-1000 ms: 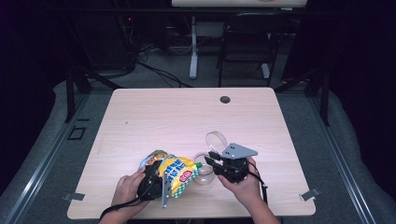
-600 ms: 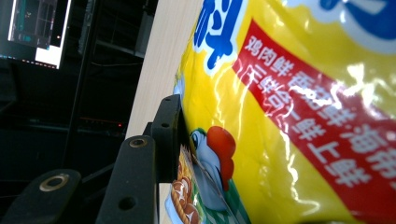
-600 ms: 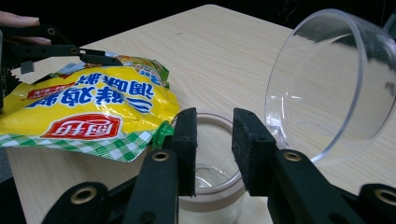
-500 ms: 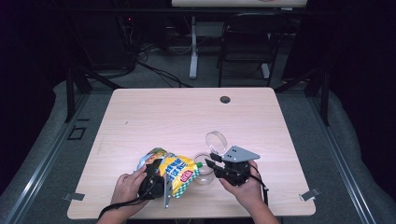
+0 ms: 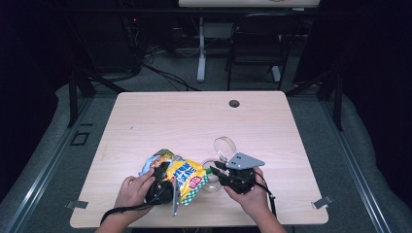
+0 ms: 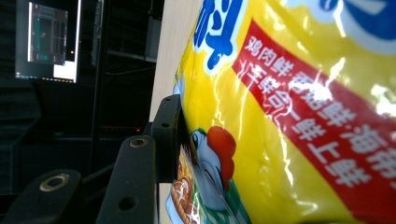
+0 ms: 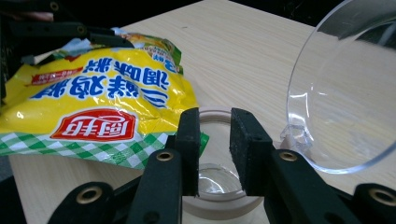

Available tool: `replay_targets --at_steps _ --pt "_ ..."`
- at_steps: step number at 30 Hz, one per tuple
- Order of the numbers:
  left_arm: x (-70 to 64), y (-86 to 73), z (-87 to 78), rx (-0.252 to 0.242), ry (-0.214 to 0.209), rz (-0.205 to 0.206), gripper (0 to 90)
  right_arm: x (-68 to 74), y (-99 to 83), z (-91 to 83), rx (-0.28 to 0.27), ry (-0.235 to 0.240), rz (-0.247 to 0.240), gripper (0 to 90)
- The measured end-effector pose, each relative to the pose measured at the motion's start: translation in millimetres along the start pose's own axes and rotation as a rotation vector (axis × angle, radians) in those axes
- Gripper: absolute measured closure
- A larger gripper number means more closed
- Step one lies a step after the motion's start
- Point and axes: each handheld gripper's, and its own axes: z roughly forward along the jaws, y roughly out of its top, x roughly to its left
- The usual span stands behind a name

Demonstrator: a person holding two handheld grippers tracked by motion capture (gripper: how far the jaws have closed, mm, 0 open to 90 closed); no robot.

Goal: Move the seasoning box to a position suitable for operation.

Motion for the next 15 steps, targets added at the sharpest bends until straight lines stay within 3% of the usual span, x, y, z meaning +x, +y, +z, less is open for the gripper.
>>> replay_targets --at_steps 1,7,15 --pt "0.3 0.7 -0.2 0.003 0.008 0.010 60.5 1.2 -0.6 0.6 0.017 -0.005 -0.018 73.4" --pt "0.2 1.8 -1.3 0.007 0.021 0.046 61.7 -1.0 -1.5 1.2 0.013 -0.005 0.003 73.4" --pt "-0.6 2.7 -1.4 0.005 0.031 0.061 63.5 0.0 -3.6 4.9 0.022 0.003 0.006 72.5"
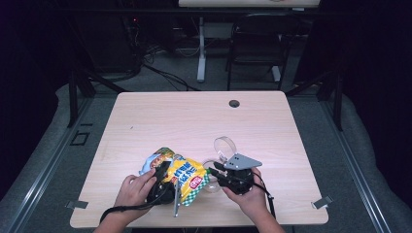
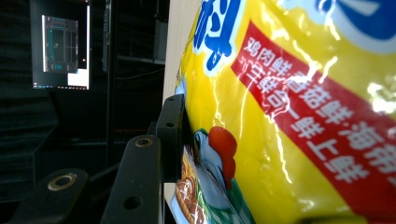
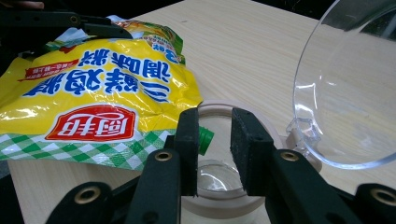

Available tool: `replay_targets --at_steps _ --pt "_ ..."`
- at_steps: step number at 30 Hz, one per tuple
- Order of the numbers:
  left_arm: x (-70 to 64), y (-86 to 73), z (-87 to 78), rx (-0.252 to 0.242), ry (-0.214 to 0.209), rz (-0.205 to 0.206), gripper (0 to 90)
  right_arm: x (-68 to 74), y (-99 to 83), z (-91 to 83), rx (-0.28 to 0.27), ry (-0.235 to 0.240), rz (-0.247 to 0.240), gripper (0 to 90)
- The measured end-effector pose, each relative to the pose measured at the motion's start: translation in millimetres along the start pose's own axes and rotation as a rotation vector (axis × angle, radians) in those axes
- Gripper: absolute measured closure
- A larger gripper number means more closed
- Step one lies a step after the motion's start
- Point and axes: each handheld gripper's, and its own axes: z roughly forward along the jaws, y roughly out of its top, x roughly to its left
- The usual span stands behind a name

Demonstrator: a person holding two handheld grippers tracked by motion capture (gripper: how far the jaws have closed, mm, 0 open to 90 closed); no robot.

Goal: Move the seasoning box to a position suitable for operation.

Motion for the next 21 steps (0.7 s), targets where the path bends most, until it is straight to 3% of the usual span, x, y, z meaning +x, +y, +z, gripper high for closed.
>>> replay_targets --at_steps 21 --pt "8.5 1.0 -2.8 0.020 0.044 0.073 63.7 1.0 -1.5 1.1 0.005 0.005 -0.001 71.7"
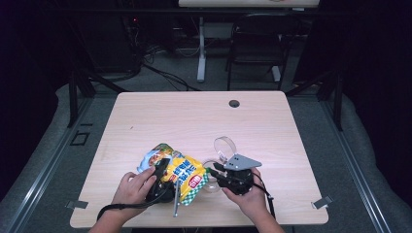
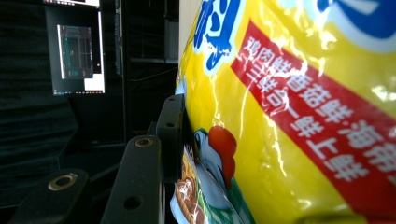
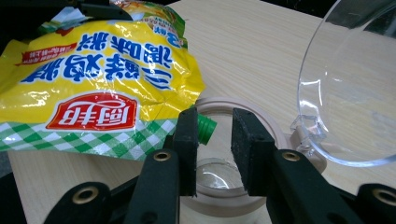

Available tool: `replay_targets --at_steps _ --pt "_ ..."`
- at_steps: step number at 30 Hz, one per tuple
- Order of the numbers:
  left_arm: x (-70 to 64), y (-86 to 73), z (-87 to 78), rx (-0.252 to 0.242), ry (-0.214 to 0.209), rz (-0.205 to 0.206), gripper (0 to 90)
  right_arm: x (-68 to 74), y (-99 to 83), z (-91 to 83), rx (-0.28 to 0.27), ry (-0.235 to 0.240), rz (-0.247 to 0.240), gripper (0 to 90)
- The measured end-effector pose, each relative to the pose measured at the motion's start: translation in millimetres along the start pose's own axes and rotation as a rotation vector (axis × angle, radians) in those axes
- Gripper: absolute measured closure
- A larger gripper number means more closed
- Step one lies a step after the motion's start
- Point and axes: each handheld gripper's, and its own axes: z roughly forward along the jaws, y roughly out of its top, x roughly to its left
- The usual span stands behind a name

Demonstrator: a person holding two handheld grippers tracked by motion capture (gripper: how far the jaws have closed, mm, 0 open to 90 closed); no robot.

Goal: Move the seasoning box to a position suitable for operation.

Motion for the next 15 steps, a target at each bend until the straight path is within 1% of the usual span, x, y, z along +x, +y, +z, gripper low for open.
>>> replay_targets --at_steps 1,6,8,12,15 --pt "0.6 -0.2 0.3 -0.004 0.005 0.001 63.7 0.5 -0.1 0.3 0.001 -0.001 -0.002 71.7" --pt "2.3 -0.5 0.7 -0.001 0.002 0.013 63.7 0.5 -0.2 0.3 0.002 -0.002 -0.002 71.6" --pt "3.5 -0.7 0.7 0.003 -0.002 0.025 63.7 -0.5 -0.4 0.0 -0.002 -0.004 0.002 71.5" --pt "4.7 -1.0 0.7 0.003 -0.002 0.023 63.7 -1.0 -0.6 -0.4 -0.007 -0.008 0.008 71.3" --pt "5.9 -0.9 0.8 0.004 0.002 0.030 63.7 -1.1 -0.7 -0.3 -0.006 -0.008 0.009 71.3"
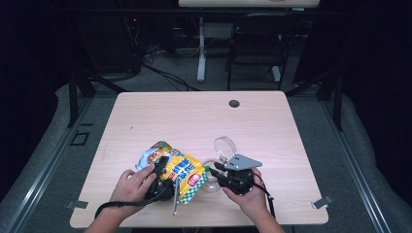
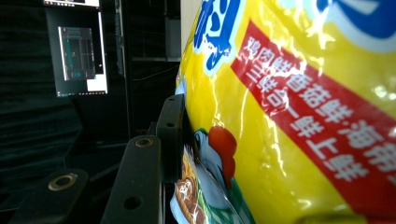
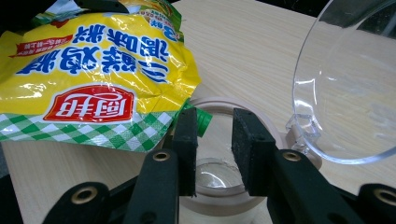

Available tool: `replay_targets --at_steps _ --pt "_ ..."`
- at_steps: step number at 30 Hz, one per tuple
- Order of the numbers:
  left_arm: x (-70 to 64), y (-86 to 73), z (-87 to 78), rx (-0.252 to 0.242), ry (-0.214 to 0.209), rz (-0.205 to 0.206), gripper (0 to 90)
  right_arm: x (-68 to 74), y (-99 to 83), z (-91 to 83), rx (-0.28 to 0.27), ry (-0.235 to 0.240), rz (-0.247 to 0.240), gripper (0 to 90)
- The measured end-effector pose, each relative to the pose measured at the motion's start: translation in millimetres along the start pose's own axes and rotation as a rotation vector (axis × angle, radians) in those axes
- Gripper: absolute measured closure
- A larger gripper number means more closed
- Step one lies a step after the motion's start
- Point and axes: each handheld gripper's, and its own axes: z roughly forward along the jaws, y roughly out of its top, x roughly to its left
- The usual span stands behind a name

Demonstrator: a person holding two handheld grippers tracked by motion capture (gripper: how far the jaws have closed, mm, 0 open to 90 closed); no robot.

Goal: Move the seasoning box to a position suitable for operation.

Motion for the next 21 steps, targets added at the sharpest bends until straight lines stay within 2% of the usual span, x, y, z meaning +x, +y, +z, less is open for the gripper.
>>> replay_targets --at_steps 6,21 --pt "-0.8 1.1 -0.3 0.003 -0.004 0.021 63.7 0.5 -0.1 0.1 0.006 0.002 -0.009 71.2" --pt "0.9 1.9 0.0 0.012 -0.013 0.030 63.7 2.0 -0.1 0.1 0.003 0.012 -0.011 70.9"
